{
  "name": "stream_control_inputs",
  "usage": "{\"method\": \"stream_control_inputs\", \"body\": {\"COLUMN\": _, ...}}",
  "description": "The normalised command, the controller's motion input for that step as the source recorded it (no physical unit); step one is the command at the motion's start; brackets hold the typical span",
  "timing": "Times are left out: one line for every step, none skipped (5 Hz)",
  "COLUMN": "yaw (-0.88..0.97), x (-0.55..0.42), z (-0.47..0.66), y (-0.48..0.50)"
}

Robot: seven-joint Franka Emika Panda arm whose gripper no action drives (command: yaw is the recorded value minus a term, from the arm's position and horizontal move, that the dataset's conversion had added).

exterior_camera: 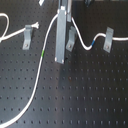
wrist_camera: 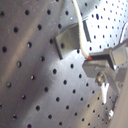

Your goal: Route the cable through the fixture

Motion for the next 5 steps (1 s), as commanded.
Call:
{"method": "stream_control_inputs", "body": {"yaw": 0.00, "x": -0.090, "z": 0.00, "y": 0.105}}
{"method": "stream_control_inputs", "body": {"yaw": 0.28, "x": -0.361, "z": 0.02, "y": 0.424}}
{"method": "stream_control_inputs", "body": {"yaw": 0.26, "x": -0.270, "z": 0.08, "y": 0.479}}
{"method": "stream_control_inputs", "body": {"yaw": 0.07, "x": -0.006, "z": 0.10, "y": 0.375}}
{"method": "stream_control_inputs", "body": {"yaw": 0.00, "x": 0.107, "z": 0.32, "y": 0.309}}
